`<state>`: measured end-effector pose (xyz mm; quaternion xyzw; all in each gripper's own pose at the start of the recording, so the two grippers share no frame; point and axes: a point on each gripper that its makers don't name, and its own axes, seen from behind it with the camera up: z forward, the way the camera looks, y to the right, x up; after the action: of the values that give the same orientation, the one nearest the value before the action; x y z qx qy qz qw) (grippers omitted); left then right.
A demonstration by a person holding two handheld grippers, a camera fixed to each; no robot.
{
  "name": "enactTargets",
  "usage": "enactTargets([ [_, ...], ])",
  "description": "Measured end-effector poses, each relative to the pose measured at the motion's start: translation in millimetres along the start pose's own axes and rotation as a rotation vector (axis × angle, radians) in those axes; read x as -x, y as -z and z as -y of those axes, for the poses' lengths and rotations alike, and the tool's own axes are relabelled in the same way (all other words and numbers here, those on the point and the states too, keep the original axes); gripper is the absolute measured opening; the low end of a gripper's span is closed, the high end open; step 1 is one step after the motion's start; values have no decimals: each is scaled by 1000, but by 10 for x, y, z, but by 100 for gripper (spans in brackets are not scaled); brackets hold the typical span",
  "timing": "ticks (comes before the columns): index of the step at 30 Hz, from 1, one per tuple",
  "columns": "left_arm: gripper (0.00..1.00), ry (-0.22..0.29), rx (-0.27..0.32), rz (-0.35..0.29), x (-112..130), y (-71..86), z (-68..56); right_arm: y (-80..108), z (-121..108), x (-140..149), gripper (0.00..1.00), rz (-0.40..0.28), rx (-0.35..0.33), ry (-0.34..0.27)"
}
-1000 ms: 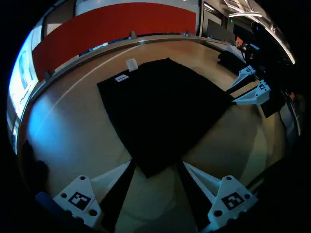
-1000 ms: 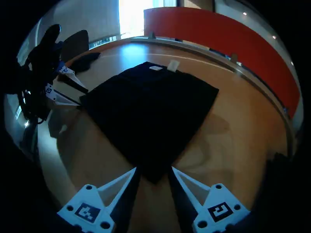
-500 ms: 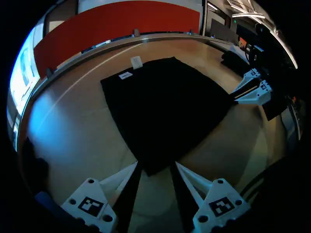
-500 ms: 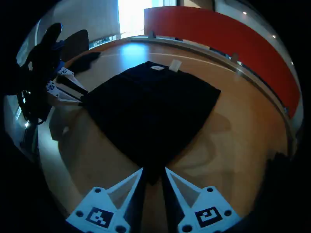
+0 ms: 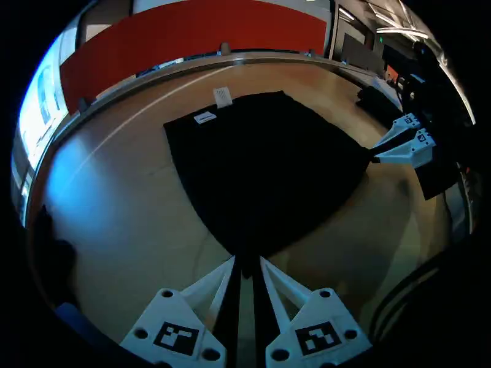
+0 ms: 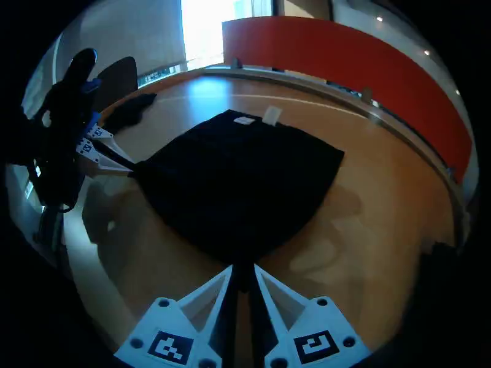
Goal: Fold towel
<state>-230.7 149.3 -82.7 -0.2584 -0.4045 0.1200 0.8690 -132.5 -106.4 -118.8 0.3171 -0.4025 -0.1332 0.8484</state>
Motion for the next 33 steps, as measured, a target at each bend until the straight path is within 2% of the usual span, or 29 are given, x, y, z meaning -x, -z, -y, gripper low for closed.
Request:
enactTargets([
  [8,12,-1,-14,-26,-163,158,3,174,-19,-189,10,-35,11,11],
  [27,12,35,-16,-100,-688,913,-39,920,78,-752,10,-126,29,-2],
  [33,12,39,-5,-115,-817,1102,-77,1135,103,-861,10,-135,25,2],
])
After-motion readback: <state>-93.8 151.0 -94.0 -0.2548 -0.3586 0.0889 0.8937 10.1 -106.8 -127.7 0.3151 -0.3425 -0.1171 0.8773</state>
